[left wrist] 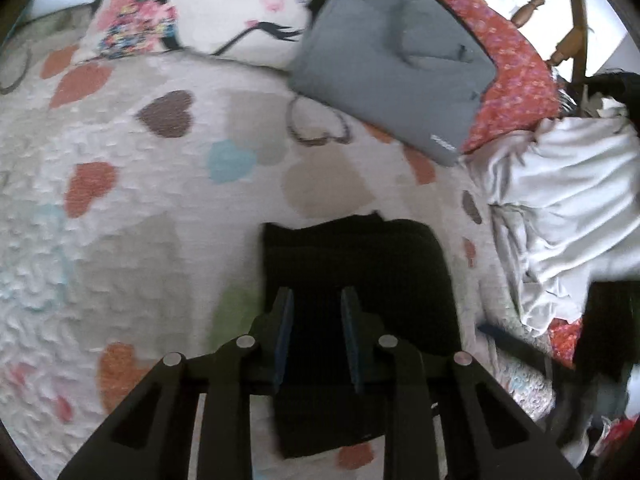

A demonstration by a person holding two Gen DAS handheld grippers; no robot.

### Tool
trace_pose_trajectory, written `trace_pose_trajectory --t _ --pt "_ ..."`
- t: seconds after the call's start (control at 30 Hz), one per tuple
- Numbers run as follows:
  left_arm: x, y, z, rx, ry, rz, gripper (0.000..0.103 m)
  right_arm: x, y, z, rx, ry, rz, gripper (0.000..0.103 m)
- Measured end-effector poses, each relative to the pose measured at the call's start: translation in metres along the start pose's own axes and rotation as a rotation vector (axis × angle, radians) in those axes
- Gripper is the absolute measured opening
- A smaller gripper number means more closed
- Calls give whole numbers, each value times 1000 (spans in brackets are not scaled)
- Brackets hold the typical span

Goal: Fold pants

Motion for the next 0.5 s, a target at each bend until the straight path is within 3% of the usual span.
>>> trace_pose_trajectory --t 0.17,0.3,0.43,0.5 --pt "-16 11 -43 -40 71 100 25 46 48 -55 -79 -13 -136 65" --pt "-29 14 -55 -70 40 157 29 68 52 -93 -167 -71 -200 63" --pt "-16 9 -30 -42 52 105 29 55 49 -60 -87 -69 -136 64" --pt "-7 -4 -17 -27 63 58 29 47 33 -32 -45 -55 -97 64"
Point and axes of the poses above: each gripper's, at about its wrist camera, not at the fingertips, and z roughly against the way its jaws point, x to its right, y to its top, the point moved 2 cm from there along -z, roughly the way its jaws point, and after that the axes turned 5 degrees about -y, right-handed, at the moved point
